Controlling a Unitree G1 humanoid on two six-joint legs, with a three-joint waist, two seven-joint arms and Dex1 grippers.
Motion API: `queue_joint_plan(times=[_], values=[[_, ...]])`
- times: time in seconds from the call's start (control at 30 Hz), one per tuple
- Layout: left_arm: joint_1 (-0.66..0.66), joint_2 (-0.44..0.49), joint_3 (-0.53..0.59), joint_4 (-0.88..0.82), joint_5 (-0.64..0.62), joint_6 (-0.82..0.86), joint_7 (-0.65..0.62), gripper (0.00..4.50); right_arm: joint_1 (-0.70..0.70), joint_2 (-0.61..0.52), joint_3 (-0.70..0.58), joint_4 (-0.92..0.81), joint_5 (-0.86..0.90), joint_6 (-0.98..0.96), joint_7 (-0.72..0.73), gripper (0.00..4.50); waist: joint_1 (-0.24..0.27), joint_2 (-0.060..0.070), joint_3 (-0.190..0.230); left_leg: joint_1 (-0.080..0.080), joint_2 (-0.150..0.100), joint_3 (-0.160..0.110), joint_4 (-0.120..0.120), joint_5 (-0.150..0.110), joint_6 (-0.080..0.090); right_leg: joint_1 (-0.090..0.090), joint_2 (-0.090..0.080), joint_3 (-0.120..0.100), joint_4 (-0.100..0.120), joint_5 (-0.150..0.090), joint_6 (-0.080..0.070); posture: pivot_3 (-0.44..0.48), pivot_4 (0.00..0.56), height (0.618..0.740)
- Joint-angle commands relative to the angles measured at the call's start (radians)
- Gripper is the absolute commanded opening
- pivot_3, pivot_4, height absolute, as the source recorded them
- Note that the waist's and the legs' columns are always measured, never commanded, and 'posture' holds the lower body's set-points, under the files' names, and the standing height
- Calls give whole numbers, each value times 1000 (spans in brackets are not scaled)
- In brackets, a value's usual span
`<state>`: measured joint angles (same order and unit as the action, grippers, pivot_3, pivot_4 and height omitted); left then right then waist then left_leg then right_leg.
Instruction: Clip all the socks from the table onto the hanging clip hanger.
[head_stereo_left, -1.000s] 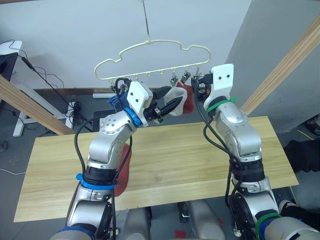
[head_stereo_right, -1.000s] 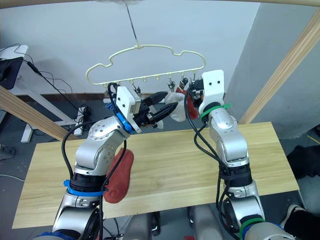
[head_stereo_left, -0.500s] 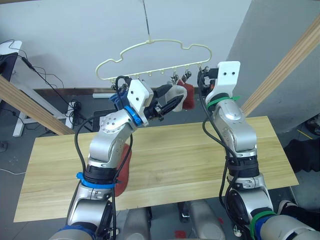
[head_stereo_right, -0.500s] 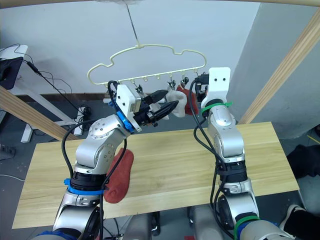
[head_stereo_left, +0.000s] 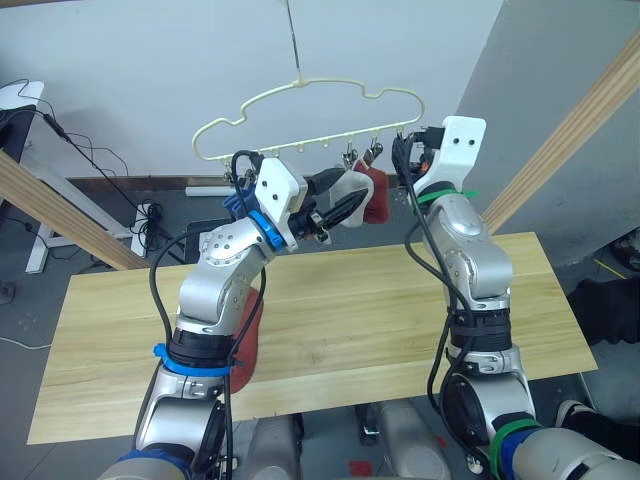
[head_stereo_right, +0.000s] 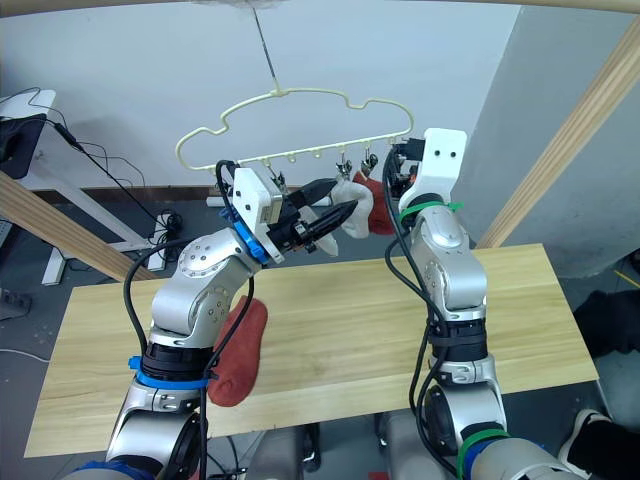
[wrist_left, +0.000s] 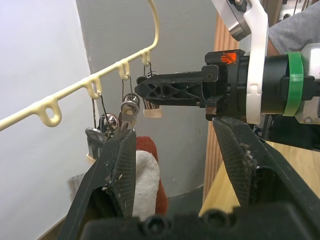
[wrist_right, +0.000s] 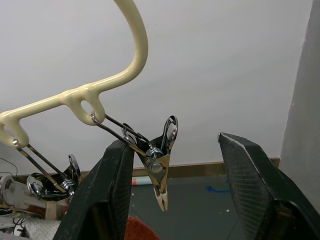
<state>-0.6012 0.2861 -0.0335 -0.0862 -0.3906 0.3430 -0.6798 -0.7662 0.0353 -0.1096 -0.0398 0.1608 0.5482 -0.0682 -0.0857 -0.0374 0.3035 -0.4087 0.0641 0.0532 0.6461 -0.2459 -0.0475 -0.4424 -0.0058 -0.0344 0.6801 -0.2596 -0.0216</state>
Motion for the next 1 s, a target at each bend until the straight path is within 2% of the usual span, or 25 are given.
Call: queue_joint_plan(times=[0.03,1.0], values=[[-17,-7,-6,-29,-5,-8,0,2728,-29,11,1,-38,19,-4,-2,2735,0,0,0,0,0,0,0,0,0,0,0,0,0,0,0,-166,276,740],[-17,-21,-7,-29,-7,-3,9,2728,-31,36,17,-35,22,30,-28,2735,0,0,0,0,0,0,0,0,0,0,0,0,0,0,0,-173,269,740]])
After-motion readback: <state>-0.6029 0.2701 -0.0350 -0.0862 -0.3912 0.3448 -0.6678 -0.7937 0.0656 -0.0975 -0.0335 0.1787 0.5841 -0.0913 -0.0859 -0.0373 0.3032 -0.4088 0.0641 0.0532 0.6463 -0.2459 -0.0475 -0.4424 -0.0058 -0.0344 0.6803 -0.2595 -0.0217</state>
